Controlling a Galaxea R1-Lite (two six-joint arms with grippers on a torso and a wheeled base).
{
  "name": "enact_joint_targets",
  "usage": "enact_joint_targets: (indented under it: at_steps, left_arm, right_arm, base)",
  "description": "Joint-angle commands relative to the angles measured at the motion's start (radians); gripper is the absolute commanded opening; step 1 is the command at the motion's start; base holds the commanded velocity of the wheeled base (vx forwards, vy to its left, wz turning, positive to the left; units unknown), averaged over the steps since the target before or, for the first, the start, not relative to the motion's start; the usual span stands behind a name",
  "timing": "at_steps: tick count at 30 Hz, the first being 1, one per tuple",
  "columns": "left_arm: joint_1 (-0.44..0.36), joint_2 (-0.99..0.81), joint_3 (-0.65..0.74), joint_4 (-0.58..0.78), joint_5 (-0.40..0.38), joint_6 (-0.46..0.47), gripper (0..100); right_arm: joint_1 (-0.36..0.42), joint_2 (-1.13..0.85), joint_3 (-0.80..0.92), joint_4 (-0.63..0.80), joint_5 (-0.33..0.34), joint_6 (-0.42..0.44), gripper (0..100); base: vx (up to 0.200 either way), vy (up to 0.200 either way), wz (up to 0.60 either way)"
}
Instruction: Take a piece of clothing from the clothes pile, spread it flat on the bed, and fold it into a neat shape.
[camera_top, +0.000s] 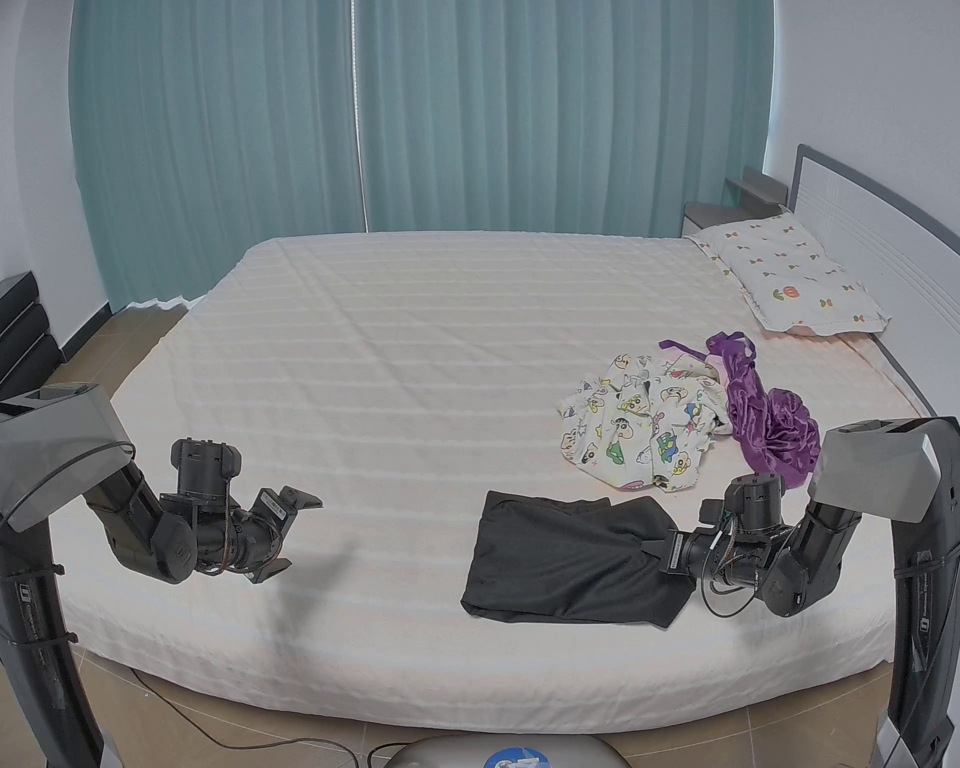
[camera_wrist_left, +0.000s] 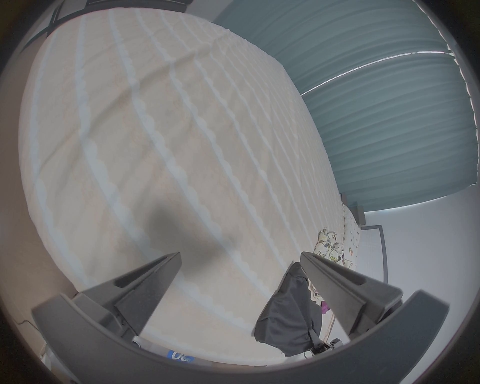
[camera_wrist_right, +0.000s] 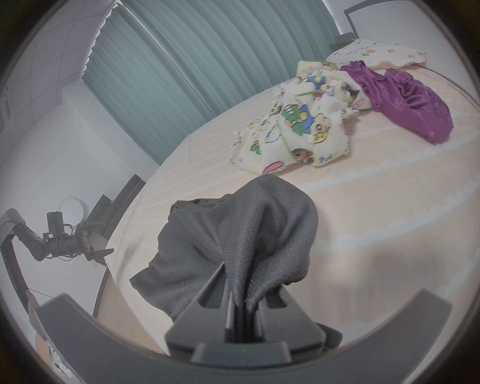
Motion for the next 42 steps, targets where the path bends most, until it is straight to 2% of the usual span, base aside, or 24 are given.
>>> enact_joint_targets:
  at_steps: [1,10,14,15,23,31,37,39,42]
  left_arm:
    - [0.000,0.001,0.000,-0.001,-0.001,0.000,100]
    - [0.000,0.001,0.000,-0.001,0.001,0.000,100]
    - [0.000,0.001,0.000,-0.001,-0.001,0.000,100]
    - [0.000,0.001,0.000,-0.001,-0.001,0.000,100]
    - [0.000,0.001,0.000,-0.001,-0.001,0.000,100]
    - [0.000,0.002,0.000,-0.001,0.001,0.000,100]
    - [0.000,0.002,0.000,-0.001,0.001,0.001,100]
    - [0.000,0.002,0.000,-0.001,0.001,0.001,100]
    - [0.000,0.004,0.000,-0.002,0.001,0.001,100]
  right_arm:
    - [0.002,0.002,0.000,-0.001,-0.002,0.000,0]
    - [0.005,0.002,0.000,0.000,-0.005,-0.003,0]
    - [0.013,0.000,0.000,0.014,-0.005,-0.006,0]
    - [0.014,-0.002,0.002,0.013,-0.005,-0.004,100]
    - [-0.003,-0.064,0.038,0.003,-0.008,-0.003,100]
    - [-0.087,-0.087,0.011,0.100,-0.003,-0.001,100]
    - [-0.067,-0.046,-0.083,0.157,-0.008,0.134,100]
    - [-0.070,-0.041,-0.090,0.164,-0.008,0.138,100]
    - [-0.073,0.008,-0.166,0.276,-0.008,0.144,100]
  base:
    - [0.000,-0.200,0.00]
    - [0.000,-0.200,0.00]
    - [0.000,0.000,0.00]
    - [0.000,0.000,0.00]
    - [0.000,0.000,0.00]
    - [0.000,0.000,0.00]
    - [0.000,0.000,0.00]
    - [0.000,0.000,0.00]
    - [0.000,0.000,0.00]
